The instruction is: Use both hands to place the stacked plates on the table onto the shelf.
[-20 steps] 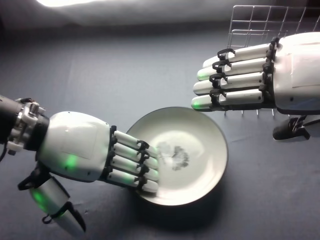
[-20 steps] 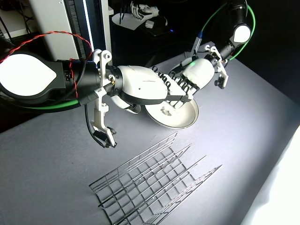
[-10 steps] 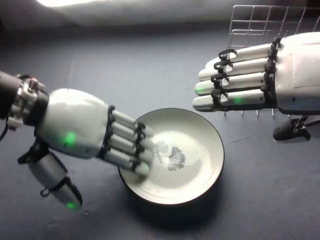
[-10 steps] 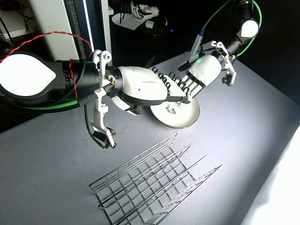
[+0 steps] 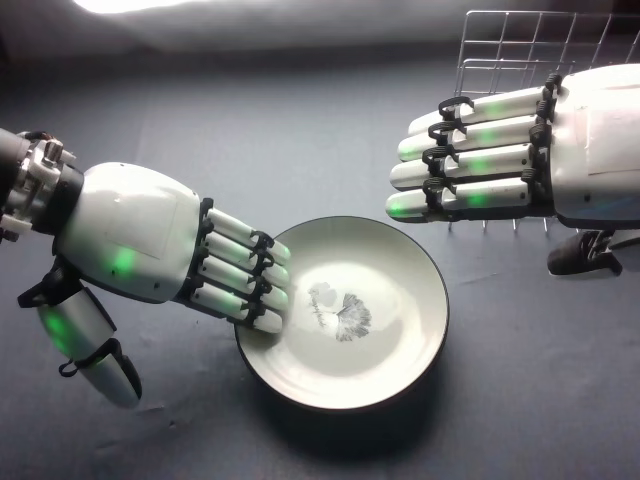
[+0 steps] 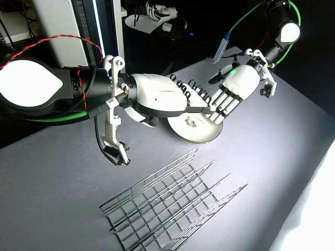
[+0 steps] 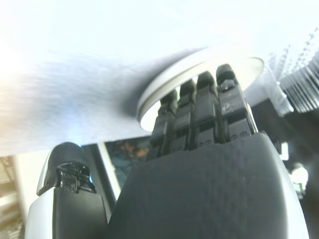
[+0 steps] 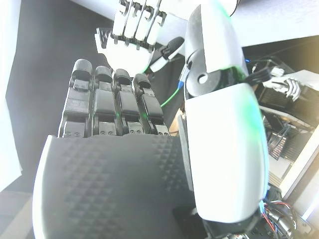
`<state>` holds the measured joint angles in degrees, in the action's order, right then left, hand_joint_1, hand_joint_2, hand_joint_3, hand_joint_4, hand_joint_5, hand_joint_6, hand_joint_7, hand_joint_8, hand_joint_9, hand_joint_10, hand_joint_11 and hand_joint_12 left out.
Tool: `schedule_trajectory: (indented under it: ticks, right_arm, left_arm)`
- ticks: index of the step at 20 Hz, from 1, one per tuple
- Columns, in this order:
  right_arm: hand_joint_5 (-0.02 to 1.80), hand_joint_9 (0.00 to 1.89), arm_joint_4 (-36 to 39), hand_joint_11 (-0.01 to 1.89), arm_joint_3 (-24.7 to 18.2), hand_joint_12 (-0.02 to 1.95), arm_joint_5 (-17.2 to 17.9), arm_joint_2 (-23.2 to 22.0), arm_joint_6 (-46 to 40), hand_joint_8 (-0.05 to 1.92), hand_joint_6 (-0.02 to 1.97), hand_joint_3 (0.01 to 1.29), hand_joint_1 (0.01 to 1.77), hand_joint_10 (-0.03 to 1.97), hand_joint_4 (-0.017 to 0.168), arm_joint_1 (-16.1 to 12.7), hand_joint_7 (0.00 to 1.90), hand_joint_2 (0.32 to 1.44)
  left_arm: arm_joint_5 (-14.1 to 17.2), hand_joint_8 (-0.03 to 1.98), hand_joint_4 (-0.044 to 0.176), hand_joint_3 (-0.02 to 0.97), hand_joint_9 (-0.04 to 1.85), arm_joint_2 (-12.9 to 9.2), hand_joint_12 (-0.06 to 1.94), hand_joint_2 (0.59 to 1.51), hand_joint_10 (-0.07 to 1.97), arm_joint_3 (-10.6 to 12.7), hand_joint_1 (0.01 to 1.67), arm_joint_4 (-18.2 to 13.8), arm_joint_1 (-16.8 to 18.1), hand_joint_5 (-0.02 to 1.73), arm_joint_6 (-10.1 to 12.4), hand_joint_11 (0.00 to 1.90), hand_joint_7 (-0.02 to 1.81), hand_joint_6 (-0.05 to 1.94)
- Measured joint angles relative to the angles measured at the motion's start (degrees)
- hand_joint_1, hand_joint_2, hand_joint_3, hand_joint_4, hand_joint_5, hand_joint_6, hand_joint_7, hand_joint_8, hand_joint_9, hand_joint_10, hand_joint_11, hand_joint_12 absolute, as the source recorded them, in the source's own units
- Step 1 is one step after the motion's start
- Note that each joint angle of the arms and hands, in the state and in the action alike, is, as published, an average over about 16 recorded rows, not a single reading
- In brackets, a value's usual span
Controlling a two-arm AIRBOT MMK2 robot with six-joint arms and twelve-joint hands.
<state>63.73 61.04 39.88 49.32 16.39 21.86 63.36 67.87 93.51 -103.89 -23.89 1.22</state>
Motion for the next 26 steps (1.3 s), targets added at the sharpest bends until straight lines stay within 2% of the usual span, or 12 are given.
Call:
schedule_trajectory:
  ticks: [5,13,21,26]
  right_arm:
    - [0.02,0.01,-0.01,0.02,-0.01,0.17,0.18,-0.11,0.03,0.01,0.03,0.01,1.18,0.01,0.002,0.19,0.01,1.03]
    - [0.02,0.01,0.07,0.02,-0.01,0.2,0.68,-0.4,0.07,0.01,0.03,0.01,1.16,0.01,0.002,0.81,0.01,1.03]
    - [0.02,0.01,0.13,0.02,-0.03,0.19,1.24,-0.73,0.1,0.01,0.03,0.01,1.15,0.01,0.002,1.24,0.01,1.02]
    - [0.03,0.01,0.11,0.02,-0.09,0.16,1.52,-0.92,0.11,0.01,0.03,0.02,1.14,0.01,0.002,1.25,0.01,1.01]
  left_arm:
    - [1.0,0.01,-0.004,0.018,0.03,0.08,0.01,1.09,0.01,0.37,0.02,-0.66,-0.43,0.06,0.0,0.03,0.04,-0.01]
    - [0.94,0.01,-0.007,0.017,0.02,0.14,0.01,1.087,0.01,-0.31,0.02,-0.47,-2.2,0.04,-1.35,0.02,0.03,-0.02]
    - [-0.88,0.01,-0.009,0.018,0.02,0.19,0.01,1.084,0.01,-3.11,0.02,0.82,-4.23,0.02,-2.75,0.02,0.01,-0.03]
    - [-2.28,0.0,-0.009,0.018,0.02,0.19,0.01,1.084,0.01,-5.28,0.02,1.44,-4.67,0.02,-2.62,0.02,0.01,-0.03]
